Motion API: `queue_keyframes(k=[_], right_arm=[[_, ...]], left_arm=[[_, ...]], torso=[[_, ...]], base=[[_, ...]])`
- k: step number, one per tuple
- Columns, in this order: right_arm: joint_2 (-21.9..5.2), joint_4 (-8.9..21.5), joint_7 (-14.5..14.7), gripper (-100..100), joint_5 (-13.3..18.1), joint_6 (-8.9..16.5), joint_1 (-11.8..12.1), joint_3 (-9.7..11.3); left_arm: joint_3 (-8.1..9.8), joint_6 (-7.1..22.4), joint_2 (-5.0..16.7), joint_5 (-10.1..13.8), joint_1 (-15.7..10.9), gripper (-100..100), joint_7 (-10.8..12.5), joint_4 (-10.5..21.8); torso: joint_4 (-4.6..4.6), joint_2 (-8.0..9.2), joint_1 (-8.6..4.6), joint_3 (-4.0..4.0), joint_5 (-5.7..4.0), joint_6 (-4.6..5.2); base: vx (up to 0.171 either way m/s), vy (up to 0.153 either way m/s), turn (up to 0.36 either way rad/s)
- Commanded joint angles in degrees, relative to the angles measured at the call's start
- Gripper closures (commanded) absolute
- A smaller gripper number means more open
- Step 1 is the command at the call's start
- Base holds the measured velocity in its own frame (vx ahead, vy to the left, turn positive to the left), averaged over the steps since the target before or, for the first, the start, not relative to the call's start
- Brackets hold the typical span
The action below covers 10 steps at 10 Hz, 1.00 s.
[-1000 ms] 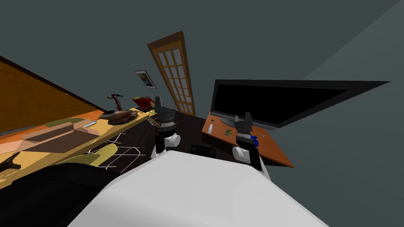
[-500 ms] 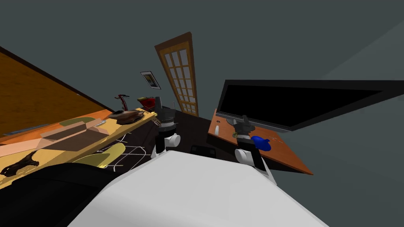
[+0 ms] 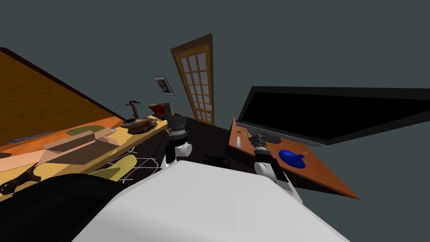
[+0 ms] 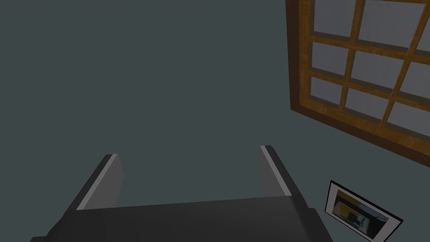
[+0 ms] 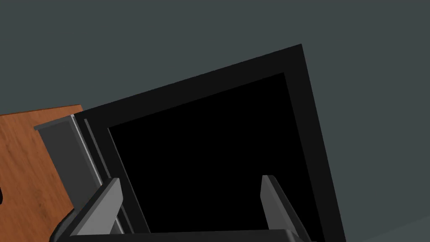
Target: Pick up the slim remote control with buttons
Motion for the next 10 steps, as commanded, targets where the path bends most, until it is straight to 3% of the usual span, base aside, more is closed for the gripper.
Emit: queue_keyframes(k=[1, 3, 4, 6, 7, 8, 10], right_arm=[[-0.6, 1.8, -2.0, -100, -2.2, 2.9, 1.1, -0.4], [-1.3, 3.2, -3.5, -100, -3.7, 5.8, 1.5, -1.0], [-1.3, 3.2, -3.5, -100, -3.7, 5.8, 1.5, -1.0], [-1.9, 4.7, -4.9, -100, -5.3, 8.1, 2.0, -1.7], [-2.5, 6.3, -6.4, -100, -6.8, 10.5, 2.4, -2.4], [-2.5, 6.3, -6.4, -100, -6.8, 10.5, 2.4, -2.4], [-3.1, 8.1, -7.9, -100, -8.4, 12.9, 2.8, -3.1]], left_arm=[[0.0, 0.0, 0.0, 0.0, 0.0, 0, 0.0, 0.0], [0.0, 0.0, 0.0, 0.0, 0.0, 0, 0.0, 0.0], [0.01, 0.0, 0.0, 0.0, 0.0, 0, 0.0, 0.0], [0.01, 0.0, 0.0, 0.0, 0.0, 0, 0.0, 0.0], [0.01, 0.0, 0.0, 0.0, 0.0, 0, 0.0, 0.0], [0.01, 0.0, 0.0, 0.0, 0.0, 0, 0.0, 0.0], [0.01, 0.0, 0.0, 0.0, 0.0, 0, 0.0, 0.0]], torso=[[0.0, 0.0, 0.0, 0.0, 0.0, 0.0], [0.0, 0.05, -0.02, 0.02, 0.01, 0.0], [0.0, 0.02, -0.22, 0.01, -0.04, 0.01], [0.02, 0.11, -0.44, 0.06, -0.1, 0.01], [0.03, 0.16, -0.46, 0.08, -0.09, 0.01], [0.03, 0.15, -0.38, 0.08, -0.09, 0.02], [0.01, 0.03, -0.44, 0.02, -0.1, 0.01]], base=[[0.136, 0.237, 0.011], [0.109, 0.163, -0.009], [0.074, 0.08, -0.008], [0.08, 0.09, -0.006], [0.085, 0.117, -0.017], [0.093, 0.097, -0.02], [0.116, 0.089, -0.02]])
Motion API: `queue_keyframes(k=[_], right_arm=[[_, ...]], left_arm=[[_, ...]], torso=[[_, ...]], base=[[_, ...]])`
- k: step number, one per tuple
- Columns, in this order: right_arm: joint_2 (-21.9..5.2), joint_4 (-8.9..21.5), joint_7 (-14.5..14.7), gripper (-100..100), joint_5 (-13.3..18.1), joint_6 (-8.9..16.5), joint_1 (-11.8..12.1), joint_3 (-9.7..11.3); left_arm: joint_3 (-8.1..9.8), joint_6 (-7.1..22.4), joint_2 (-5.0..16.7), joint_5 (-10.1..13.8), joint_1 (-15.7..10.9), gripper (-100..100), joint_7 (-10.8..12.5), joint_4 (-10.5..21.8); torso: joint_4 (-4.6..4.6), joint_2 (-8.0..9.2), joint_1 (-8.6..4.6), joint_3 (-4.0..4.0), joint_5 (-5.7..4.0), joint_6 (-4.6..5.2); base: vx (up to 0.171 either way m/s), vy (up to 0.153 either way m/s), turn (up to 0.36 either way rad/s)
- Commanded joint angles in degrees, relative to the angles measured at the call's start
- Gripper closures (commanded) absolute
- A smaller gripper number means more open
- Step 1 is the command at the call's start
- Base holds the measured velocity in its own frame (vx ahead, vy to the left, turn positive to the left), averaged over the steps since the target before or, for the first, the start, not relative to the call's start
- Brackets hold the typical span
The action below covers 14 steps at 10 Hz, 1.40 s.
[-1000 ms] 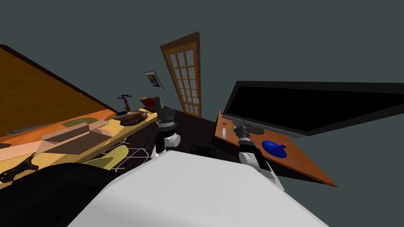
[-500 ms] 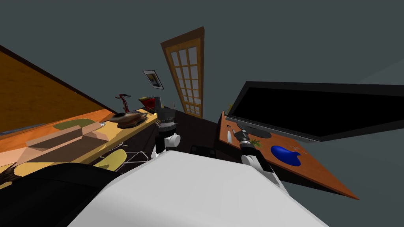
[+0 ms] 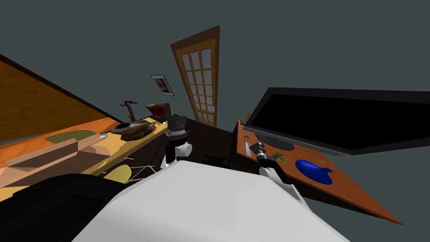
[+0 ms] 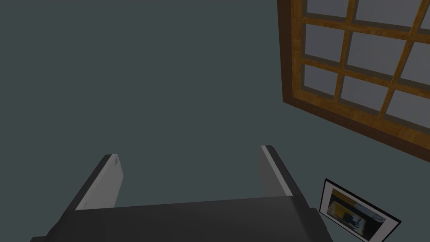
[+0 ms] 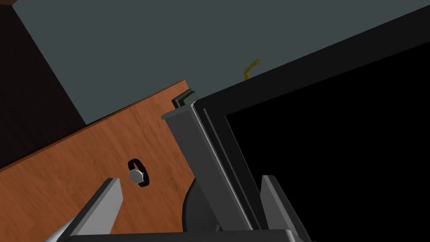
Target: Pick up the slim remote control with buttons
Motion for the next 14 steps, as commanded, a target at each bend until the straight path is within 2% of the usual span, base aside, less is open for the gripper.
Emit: queue_keyframes(k=[1, 2, 3, 4, 5, 6, 7, 8, 9, 10, 11, 12, 13, 14], right_arm=[[-0.4, 1.6, -1.6, -100, -1.6, 2.9, 0.8, -0.8], [-0.4, 1.6, -1.6, -100, -1.6, 3.5, 0.8, -0.8], [-0.9, 3.6, -3.1, -100, -3.1, 5.8, 1.1, -1.6], [-0.9, 3.6, -3.1, -100, -3.1, 6.1, 1.1, -1.6], [-1.5, 5.7, -4.7, -100, -4.6, 8.8, 1.5, -2.3], [-1.5, 5.7, -4.7, -100, -4.6, 8.8, 1.5, -2.3], [-2.0, 7.9, -6.2, -100, -6.0, 11.4, 1.8, -3.2], [-2.0, 7.9, -6.2, -100, -6.0, 11.4, 1.8, -3.2], [-2.4, 10.1, -7.7, -100, -7.3, 13.3, 2.1, -4.0], [-2.4, 10.1, -7.7, -100, -7.3, 14.1, 2.1, -4.0], [-2.9, 12.4, -9.2, -100, -8.6, 16.1, 2.4, -4.9], [-2.9, 12.4, -9.2, -100, -8.6, 16.7, 2.4, -4.9], [-3.3, 14.6, -10.6, -100, -9.9, 19.2, 2.7, -5.8], [-3.3, 14.6, -10.6, -100, -9.9, 19.4, 2.7, -5.8]], left_arm=[[0.0, 0.0, 0.0, 0.0, 0.0, 0, 0.0, 0.0], [0.0, 0.0, 0.0, 0.0, 0.0, 0, 0.0, 0.0], [0.0, 0.0, 0.0, 0.0, 0.0, 0, 0.0, 0.0], [0.0, 0.0, 0.0, 0.0, 0.0, 0, 0.0, 0.0], [0.0, 0.0, 0.0, 0.0, 0.0, 0, 0.0, 0.0], [0.0, 0.0, 0.0, 0.0, 0.0, 0, 0.0, 0.0], [0.0, 0.0, 0.0, 0.0, 0.0, 0, 0.0, 0.0], [0.0, 0.0, 0.0, 0.0, 0.0, 0, 0.0, 0.0], [0.0, 0.0, 0.0, 0.0, 0.0, 0, 0.0, 0.0], [0.0, 0.0, 0.0, 0.0, 0.0, 0, 0.0, 0.0], [0.0, 0.0, 0.0, 0.0, 0.0, 0, 0.0, 0.0], [0.01, 0.0, 0.0, 0.0, 0.0, 0, 0.0, 0.0], [0.01, 0.0, 0.0, 0.0, 0.0, 0, 0.0, 0.0], [0.01, 0.0, 0.0, 0.0, 0.0, 0, 0.0, 0.0]], torso=[[0.0, 0.0, 0.0, 0.0, 0.0, 0.0], [-0.01, -0.05, 0.05, -0.02, 0.0, 0.01], [0.0, 0.01, -0.02, 0.0, 0.0, 0.0], [-0.02, -0.1, 0.03, -0.05, 0.0, 0.01], [-0.01, -0.03, -0.05, -0.02, 0.0, 0.01], [-0.02, -0.07, -0.07, -0.04, -0.02, 0.01], [-0.01, 0.01, -0.12, 0.0, -0.02, 0.0], [-0.01, -0.04, -0.1, -0.02, -0.03, 0.02], [-0.01, -0.02, -0.14, -0.02, -0.02, 0.0], [-0.03, -0.13, -0.11, -0.07, -0.03, 0.0], [-0.03, -0.08, -0.18, -0.06, -0.03, 0.0], [-0.03, -0.15, -0.25, -0.08, -0.05, 0.01], [-0.04, -0.15, -0.26, -0.09, -0.05, 0.0], [-0.05, -0.22, -0.26, -0.13, -0.06, 0.0]], base=[[0.131, 0.096, -0.022], [0.108, 0.082, -0.025], [0.147, 0.099, -0.037], [0.12, 0.069, -0.028], [0.135, 0.066, -0.043], [0.108, 0.061, -0.028], [0.132, 0.067, -0.042], [0.121, 0.054, -0.037], [0.154, 0.066, -0.056], [0.136, 0.041, -0.032], [0.159, 0.019, -0.053], [0.156, 0.029, -0.03], [0.178, 0.027, -0.054], [0.149, 0.021, -0.048]])
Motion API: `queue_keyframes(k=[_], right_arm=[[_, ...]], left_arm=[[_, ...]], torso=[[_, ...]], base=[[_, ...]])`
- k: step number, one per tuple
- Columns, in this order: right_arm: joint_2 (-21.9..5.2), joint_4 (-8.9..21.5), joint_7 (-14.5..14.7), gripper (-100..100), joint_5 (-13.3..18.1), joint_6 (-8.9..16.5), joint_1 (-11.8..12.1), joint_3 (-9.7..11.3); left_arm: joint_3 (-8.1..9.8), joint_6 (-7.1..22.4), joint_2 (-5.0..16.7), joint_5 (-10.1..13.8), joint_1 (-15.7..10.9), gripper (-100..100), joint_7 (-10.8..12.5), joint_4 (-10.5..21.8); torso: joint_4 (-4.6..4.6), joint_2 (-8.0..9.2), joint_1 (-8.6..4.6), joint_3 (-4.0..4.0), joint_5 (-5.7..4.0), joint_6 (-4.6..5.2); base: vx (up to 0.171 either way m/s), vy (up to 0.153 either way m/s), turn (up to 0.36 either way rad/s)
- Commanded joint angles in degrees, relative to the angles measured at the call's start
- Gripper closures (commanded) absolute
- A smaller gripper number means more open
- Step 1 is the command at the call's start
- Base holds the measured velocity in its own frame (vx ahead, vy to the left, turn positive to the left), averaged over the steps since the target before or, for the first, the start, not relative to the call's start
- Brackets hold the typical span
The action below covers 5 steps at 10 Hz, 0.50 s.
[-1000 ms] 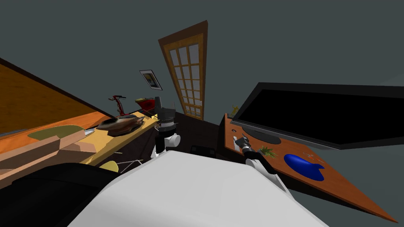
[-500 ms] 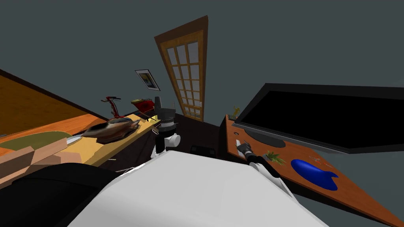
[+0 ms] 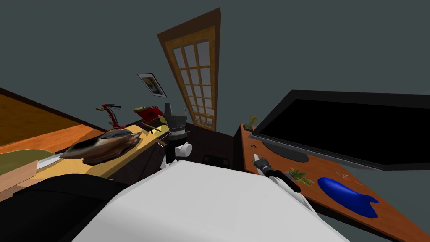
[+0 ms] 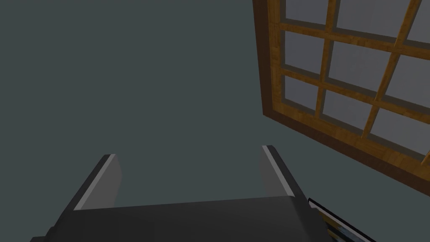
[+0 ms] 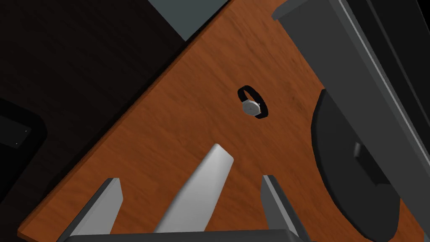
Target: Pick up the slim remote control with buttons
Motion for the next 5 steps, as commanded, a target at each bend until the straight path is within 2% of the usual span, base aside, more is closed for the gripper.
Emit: queue_keyframes(k=[1, 2, 3, 4, 5], right_arm=[[-1.3, 2.5, -1.6, -100, -2.3, 2.3, 1.1, -0.9], [-1.7, 4.0, -2.9, -100, -3.4, 3.9, 1.3, -1.8], [-1.7, 4.9, -2.9, -100, -3.4, 4.9, 1.3, -1.8], [-2.1, 6.6, -4.3, -100, -4.4, 7.0, 1.5, -2.7], [-2.1, 7.2, -4.3, -100, -4.4, 7.3, 1.5, -2.7]], left_arm=[[0.0, 0.0, 0.0, 0.0, 0.0, 0, 0.0, 0.0], [0.0, 0.0, 0.0, 0.0, 0.0, 0, 0.0, 0.0], [0.0, 0.0, 0.0, 0.0, 0.0, 0, 0.0, 0.0], [0.0, 0.0, 0.0, 0.0, 0.0, 0, 0.0, 0.0], [0.0, 0.0, 0.0, 0.0, 0.0, 0, 0.0, 0.0]], torso=[[0.0, 0.0, 0.0, 0.0, 0.0, 0.0], [-0.01, -0.08, -0.01, -0.03, 0.0, 0.02], [-0.06, -0.33, 0.02, -0.17, 0.0, 0.0], [-0.04, -0.17, -0.01, -0.11, 0.0, -0.02], [-0.01, -0.03, -0.12, -0.02, -0.02, 0.0]], base=[[0.185, 0.021, -0.085], [0.271, 0.03, -0.109], [0.186, 0.024, -0.037], [0.142, -0.007, -0.068], [0.121, -0.015, -0.038]])
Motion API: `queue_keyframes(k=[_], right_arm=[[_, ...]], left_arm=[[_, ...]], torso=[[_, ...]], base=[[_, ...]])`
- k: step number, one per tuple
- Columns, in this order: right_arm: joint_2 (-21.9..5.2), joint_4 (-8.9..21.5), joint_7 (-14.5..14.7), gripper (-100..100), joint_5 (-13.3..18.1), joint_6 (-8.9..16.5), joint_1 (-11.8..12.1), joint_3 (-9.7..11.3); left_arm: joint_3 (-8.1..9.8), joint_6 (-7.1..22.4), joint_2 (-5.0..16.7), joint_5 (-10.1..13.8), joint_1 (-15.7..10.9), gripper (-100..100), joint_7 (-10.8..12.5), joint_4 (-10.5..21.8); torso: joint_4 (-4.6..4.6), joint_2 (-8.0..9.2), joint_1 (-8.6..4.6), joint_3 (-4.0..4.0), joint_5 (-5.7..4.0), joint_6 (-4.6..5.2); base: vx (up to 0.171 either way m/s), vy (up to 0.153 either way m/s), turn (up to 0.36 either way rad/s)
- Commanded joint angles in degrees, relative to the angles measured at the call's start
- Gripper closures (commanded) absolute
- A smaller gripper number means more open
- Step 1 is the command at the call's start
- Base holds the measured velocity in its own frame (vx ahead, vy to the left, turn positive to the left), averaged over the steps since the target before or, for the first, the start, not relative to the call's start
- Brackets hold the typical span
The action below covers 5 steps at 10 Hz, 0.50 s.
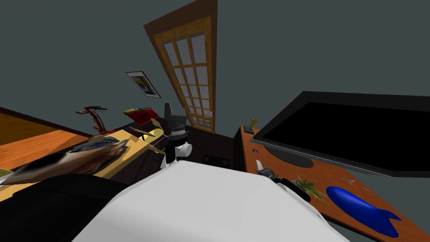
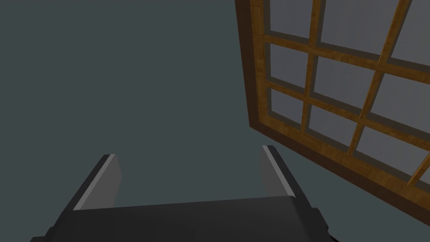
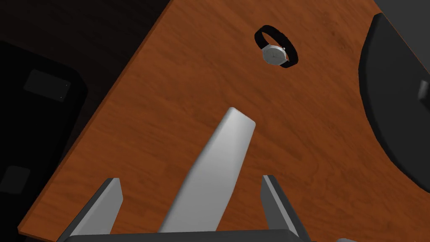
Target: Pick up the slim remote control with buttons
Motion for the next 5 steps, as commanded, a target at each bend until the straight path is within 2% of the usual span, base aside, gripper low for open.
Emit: queue_keyframes(k=[1, 2, 3, 4, 5], right_arm=[[0.0, 2.5, -1.5, -100, -0.7, 2.9, 0.4, -1.0], [-0.3, 4.6, -2.8, -100, -1.5, 4.2, 0.6, -1.8], [-0.3, 4.7, -2.8, -100, -1.5, 5.1, 0.6, -1.8], [-0.6, 6.9, -3.9, -100, -2.3, 6.5, 0.7, -2.6], [-0.6, 6.9, -3.9, -100, -2.3, 7.3, 0.7, -2.6]], left_arm=[[0.0, 0.0, 0.0, 0.0, 0.0, 0, 0.0, 0.0], [0.0, 0.0, 0.0, 0.0, 0.0, 0, 0.0, 0.0], [0.0, 0.0, 0.0, 0.0, 0.0, 0, 0.0, 0.0], [0.0, 0.0, 0.0, 0.0, 0.0, 0, 0.0, 0.0], [0.0, 0.0, 0.0, 0.0, 0.0, 0, 0.0, 0.0]], torso=[[0.0, 0.0, 0.0, 0.0, 0.0, 0.0], [-0.01, -0.1, -0.05, -0.05, -0.01, 0.01], [-0.04, -0.22, 0.0, -0.12, -0.01, 0.02], [-0.03, -0.16, 0.07, -0.09, 0.01, -0.02], [-0.04, -0.21, -0.04, -0.11, 0.0, 0.0]], base=[[0.169, -0.025, -0.074], [0.209, -0.008, -0.128], [0.169, 0.015, -0.042], [0.193, -0.024, -0.055], [0.167, -0.035, -0.036]])
